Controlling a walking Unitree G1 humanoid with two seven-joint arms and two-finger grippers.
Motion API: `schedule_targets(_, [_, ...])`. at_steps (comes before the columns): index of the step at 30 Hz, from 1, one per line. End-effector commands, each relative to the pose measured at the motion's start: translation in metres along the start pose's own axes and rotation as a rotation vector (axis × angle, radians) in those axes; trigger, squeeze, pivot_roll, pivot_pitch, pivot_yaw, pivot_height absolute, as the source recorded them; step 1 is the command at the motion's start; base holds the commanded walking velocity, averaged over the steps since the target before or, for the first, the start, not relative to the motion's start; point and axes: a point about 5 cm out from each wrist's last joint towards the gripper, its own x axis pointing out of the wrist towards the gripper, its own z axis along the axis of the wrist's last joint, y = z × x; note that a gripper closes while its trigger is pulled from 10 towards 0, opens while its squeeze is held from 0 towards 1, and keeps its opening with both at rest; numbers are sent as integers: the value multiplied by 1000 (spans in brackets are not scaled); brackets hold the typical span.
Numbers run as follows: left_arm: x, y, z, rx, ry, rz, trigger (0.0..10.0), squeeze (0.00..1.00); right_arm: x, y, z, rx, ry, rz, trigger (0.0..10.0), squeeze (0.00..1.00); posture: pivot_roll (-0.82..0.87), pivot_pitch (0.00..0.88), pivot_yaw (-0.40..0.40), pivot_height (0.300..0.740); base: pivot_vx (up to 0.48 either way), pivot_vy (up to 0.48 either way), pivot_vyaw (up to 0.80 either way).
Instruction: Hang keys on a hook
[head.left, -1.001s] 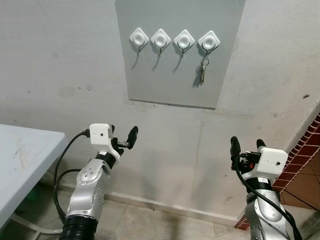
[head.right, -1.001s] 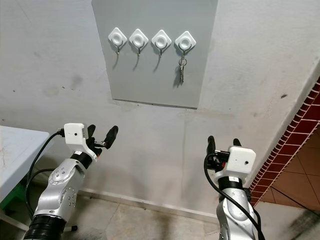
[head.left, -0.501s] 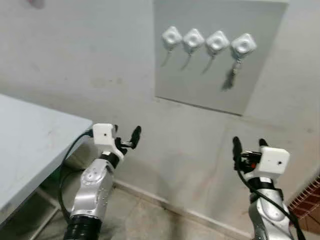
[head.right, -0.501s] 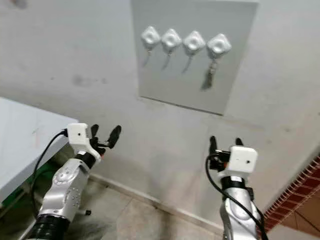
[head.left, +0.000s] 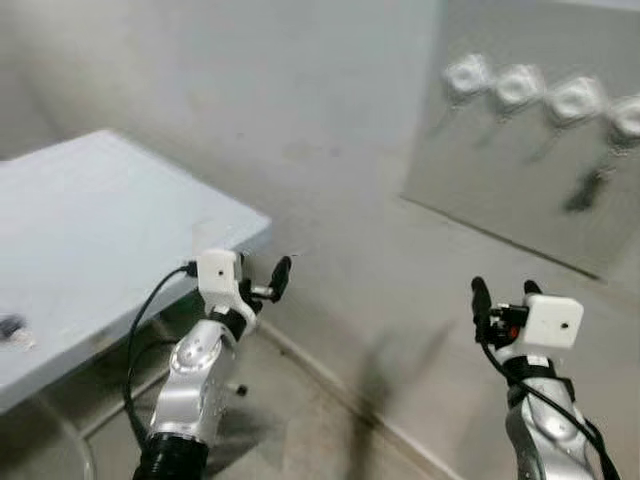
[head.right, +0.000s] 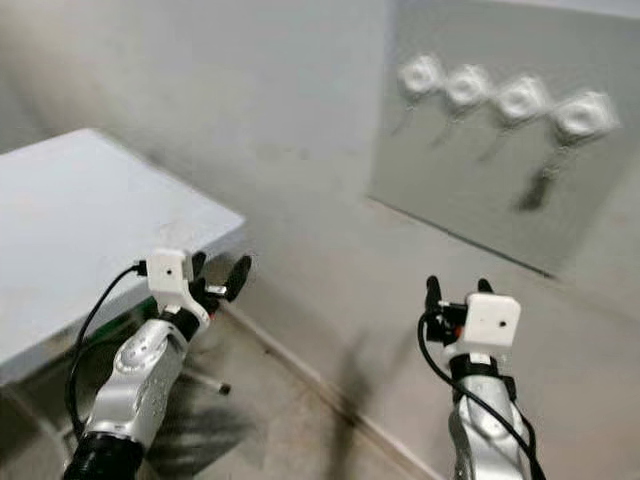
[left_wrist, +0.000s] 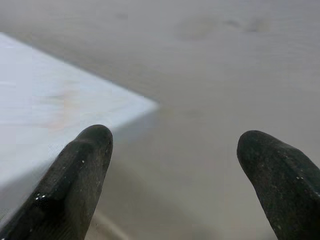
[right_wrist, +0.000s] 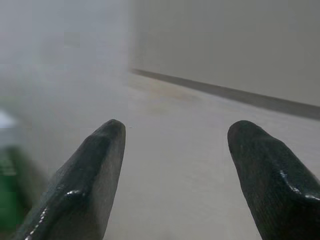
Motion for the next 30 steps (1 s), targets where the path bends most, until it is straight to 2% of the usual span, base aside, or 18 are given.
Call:
schedule_targets(1, [2, -8, 2, 3, -11, -17, 10000, 0, -1, -9, 0, -13, 7, -18, 10000, 0, -42, 0, -10, 740, 0, 0, 800])
schedule_targets(30, [2, -12, 1, 18, -11, -31, 10000, 0, -1, -17, 2, -27, 12, -4, 10000, 0, -48, 0, -19, 740, 0, 0, 800])
